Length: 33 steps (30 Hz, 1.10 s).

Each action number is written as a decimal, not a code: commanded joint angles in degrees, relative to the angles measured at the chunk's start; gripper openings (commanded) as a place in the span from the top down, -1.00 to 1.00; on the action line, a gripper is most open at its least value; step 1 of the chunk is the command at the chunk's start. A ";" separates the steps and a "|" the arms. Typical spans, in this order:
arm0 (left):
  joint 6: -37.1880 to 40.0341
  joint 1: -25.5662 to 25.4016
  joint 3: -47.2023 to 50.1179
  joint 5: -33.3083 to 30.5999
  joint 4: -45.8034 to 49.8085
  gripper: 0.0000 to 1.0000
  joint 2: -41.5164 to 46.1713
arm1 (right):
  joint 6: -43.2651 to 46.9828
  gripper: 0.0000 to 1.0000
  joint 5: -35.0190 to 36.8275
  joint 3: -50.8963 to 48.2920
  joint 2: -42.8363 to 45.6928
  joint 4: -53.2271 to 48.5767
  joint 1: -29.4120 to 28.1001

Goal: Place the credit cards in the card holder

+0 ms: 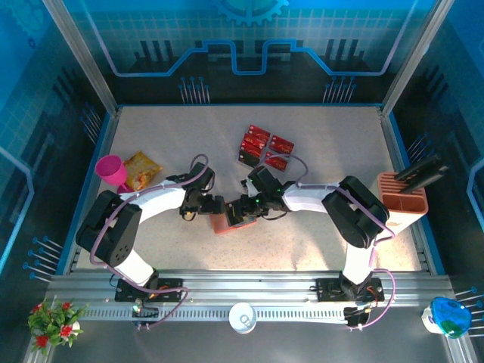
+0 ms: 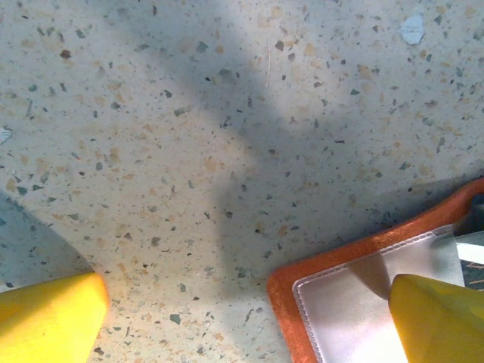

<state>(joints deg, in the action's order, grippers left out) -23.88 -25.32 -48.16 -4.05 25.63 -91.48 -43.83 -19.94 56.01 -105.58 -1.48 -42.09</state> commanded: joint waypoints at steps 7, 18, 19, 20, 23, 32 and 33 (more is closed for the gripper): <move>1.38 0.68 -2.49 1.45 -0.65 -0.95 -1.96 | 2.30 0.15 0.28 3.74 -0.92 -4.59 -1.06; 1.55 1.58 -5.47 2.43 0.40 -0.95 -1.49 | 4.80 -0.16 1.03 5.88 3.24 -7.66 0.16; 1.64 1.59 -5.46 2.40 0.39 -0.94 -1.58 | 4.80 -0.17 1.04 5.92 3.60 -7.68 0.29; 1.62 1.60 -5.45 2.40 0.39 -0.95 -1.65 | 4.85 -0.18 1.12 5.97 4.01 -7.71 0.38; 1.60 1.91 -5.93 2.52 0.66 -0.95 -1.43 | 5.24 -0.18 1.83 6.27 5.09 -8.26 0.55; 1.45 2.32 -6.89 4.68 3.58 -0.95 3.17 | 7.61 -0.05 4.39 7.44 4.52 -13.41 1.57; 1.30 2.29 -6.42 4.85 3.86 -0.95 3.85 | 7.79 -0.02 4.35 7.38 4.30 -13.47 1.61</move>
<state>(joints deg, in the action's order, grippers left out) -23.57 -23.40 -53.87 -1.19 26.87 -90.50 -37.82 -16.62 61.98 -101.36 -11.68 -41.21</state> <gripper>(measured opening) 0.974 0.516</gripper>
